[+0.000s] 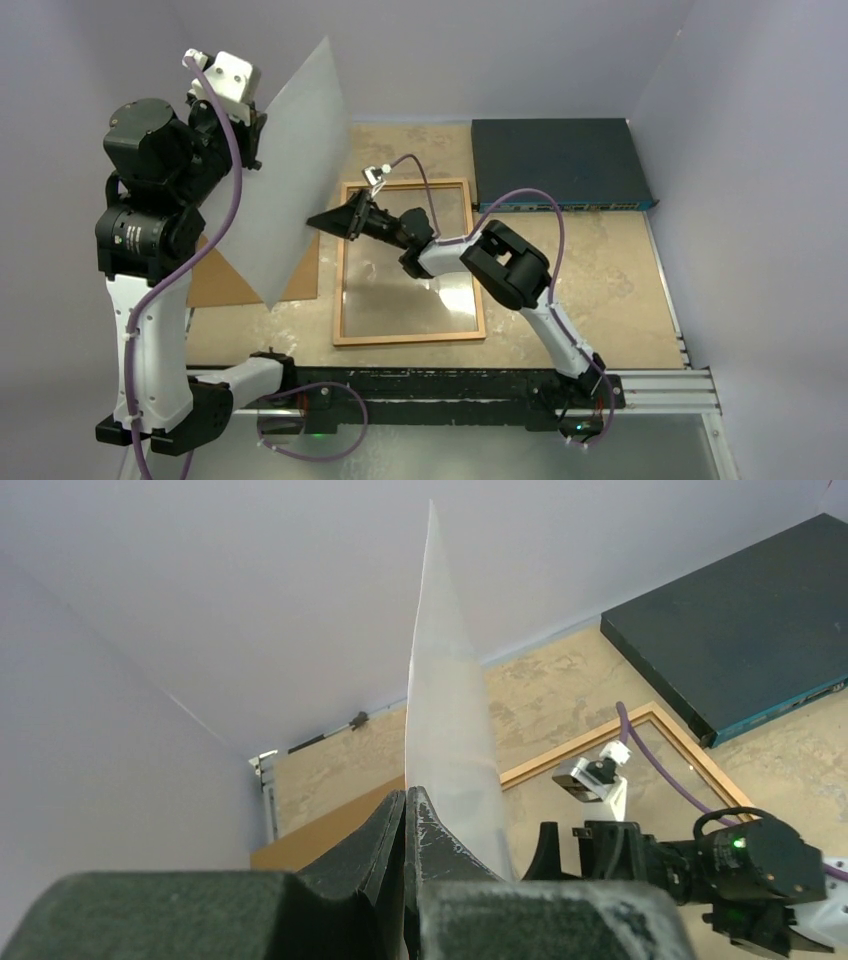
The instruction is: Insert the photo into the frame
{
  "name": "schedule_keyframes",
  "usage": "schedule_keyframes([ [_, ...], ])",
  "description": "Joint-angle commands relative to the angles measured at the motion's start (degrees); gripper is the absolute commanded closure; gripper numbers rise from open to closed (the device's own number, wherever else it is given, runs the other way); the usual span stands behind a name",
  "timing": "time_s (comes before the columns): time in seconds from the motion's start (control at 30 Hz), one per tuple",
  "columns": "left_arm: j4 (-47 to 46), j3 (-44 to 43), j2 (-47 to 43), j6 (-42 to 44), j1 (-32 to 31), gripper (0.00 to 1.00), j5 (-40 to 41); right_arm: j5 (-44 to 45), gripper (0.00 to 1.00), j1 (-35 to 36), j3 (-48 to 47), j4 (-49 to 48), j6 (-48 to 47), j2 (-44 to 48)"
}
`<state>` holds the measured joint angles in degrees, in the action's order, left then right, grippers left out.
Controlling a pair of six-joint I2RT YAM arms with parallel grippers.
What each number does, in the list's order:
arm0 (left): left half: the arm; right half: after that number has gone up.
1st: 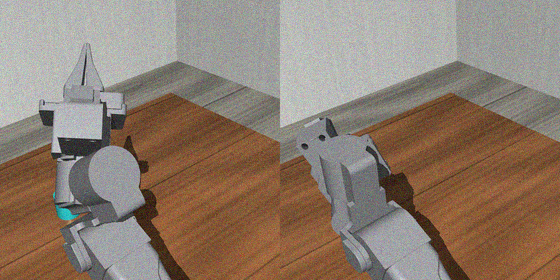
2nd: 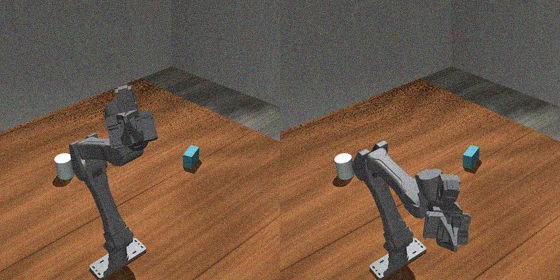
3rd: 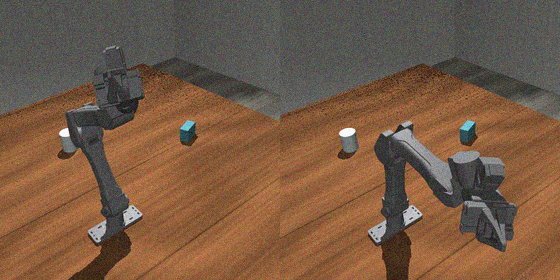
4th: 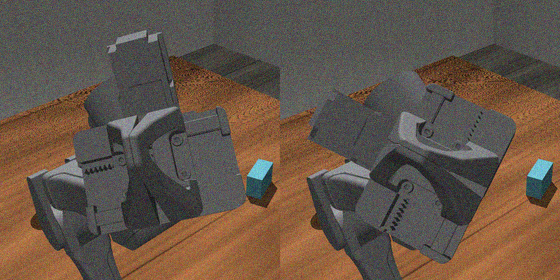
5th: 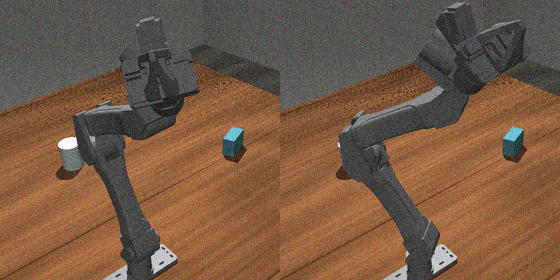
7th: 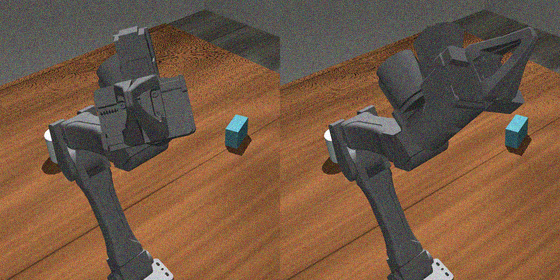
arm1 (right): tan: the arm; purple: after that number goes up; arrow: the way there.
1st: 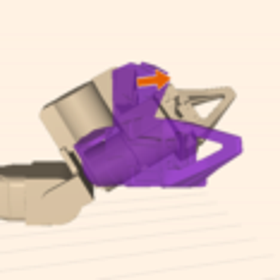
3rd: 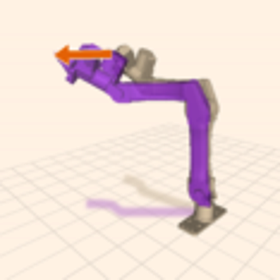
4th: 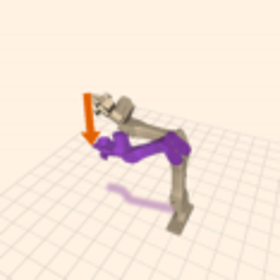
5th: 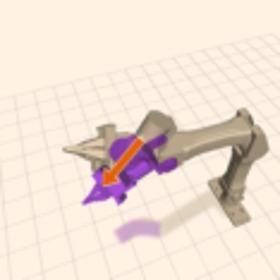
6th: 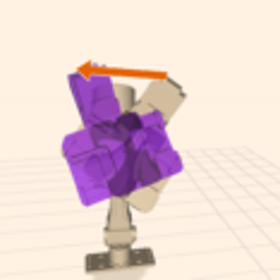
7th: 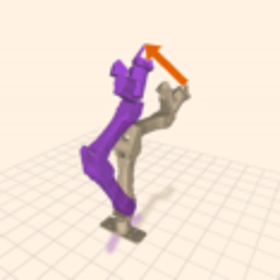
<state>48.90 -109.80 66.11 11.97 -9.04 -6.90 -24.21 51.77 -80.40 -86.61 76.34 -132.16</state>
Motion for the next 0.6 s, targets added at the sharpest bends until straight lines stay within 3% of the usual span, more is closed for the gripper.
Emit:
schedule_keyframes([
  [0.0,-1.0,-1.01,-0.71,-1.81,-0.12,1.0,0.13,5.04,0.02,-0.89,-5.43,-21.9,4.2,-3.77],
  [0.3,-3.87,3.17,-2.93,-1.13,-0.11,1.0,4.95,8.71,0.15,-2.47,0.35,-33.18,8.52,-2.11],
  [0.57,-3.8,1.32,-2.56,-1.91,-0.1,1.0,5.11,10.2,0.06,-1.54,-0.53,-28.11,7.2,-0.69],
])
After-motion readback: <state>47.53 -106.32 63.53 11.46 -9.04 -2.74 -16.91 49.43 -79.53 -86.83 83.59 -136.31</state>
